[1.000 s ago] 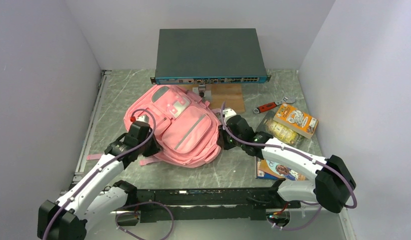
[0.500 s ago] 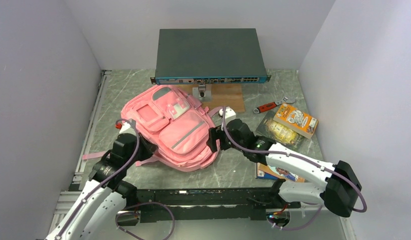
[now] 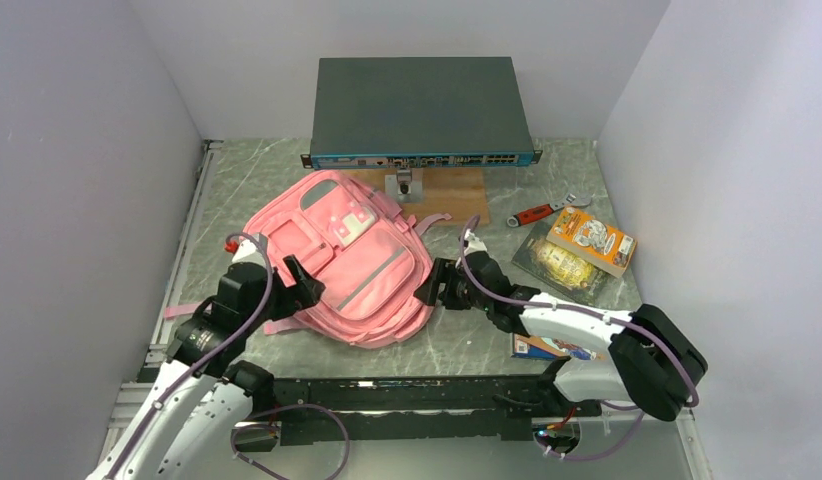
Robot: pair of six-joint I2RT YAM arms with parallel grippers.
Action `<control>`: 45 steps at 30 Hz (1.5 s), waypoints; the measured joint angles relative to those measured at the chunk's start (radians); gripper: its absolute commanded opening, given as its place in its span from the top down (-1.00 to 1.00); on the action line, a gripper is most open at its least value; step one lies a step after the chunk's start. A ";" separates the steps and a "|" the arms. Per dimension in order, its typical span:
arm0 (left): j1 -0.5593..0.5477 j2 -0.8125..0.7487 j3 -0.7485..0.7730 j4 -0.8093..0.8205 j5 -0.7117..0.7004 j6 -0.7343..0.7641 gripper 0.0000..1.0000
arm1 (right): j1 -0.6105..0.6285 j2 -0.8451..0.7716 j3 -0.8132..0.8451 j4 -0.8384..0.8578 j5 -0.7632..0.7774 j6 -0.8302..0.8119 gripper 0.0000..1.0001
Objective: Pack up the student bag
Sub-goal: Unzip the student bag at the center of the board.
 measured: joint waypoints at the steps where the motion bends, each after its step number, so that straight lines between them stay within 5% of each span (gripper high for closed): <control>1: 0.000 0.003 0.013 0.003 0.014 0.015 -0.99 | 0.000 -0.001 -0.016 0.022 -0.011 0.008 -0.34; 5: -0.060 0.078 0.055 0.064 0.069 0.071 -0.99 | 0.000 0.009 -0.097 0.148 -0.078 0.032 0.09; 8: -0.247 0.212 0.098 0.098 0.030 0.087 -0.99 | 0.001 0.072 -0.116 0.251 -0.127 0.037 0.62; 10: -0.392 0.345 0.175 0.084 -0.044 0.095 -0.99 | 0.028 0.126 -0.134 0.359 -0.167 0.036 0.67; 13: -0.537 0.587 0.352 0.060 -0.166 0.106 -0.99 | 0.114 0.185 -0.142 0.502 -0.209 0.031 0.44; 16: -0.566 0.776 0.478 0.036 -0.269 0.109 -0.99 | 0.189 0.205 -0.163 0.615 -0.256 0.037 0.03; 20: -0.566 0.874 0.492 0.012 -0.336 0.109 -0.99 | 0.125 0.097 -0.288 0.673 -0.282 0.059 -0.18; 28: -0.569 0.953 0.492 -0.010 -0.399 0.078 -0.99 | -0.009 -0.327 -0.344 0.323 -0.097 0.031 -0.54; 36: -0.579 1.067 0.509 -0.021 -0.495 0.020 -0.92 | -0.114 -0.227 -0.172 0.139 -0.035 -0.035 -0.50; 41: -0.595 1.201 0.588 -0.106 -0.585 -0.013 -0.47 | -0.152 -0.045 -0.073 0.121 -0.084 -0.051 -0.49; 45: -0.611 1.244 0.607 -0.132 -0.640 -0.035 0.21 | -0.152 0.001 -0.061 0.115 -0.100 -0.058 -0.49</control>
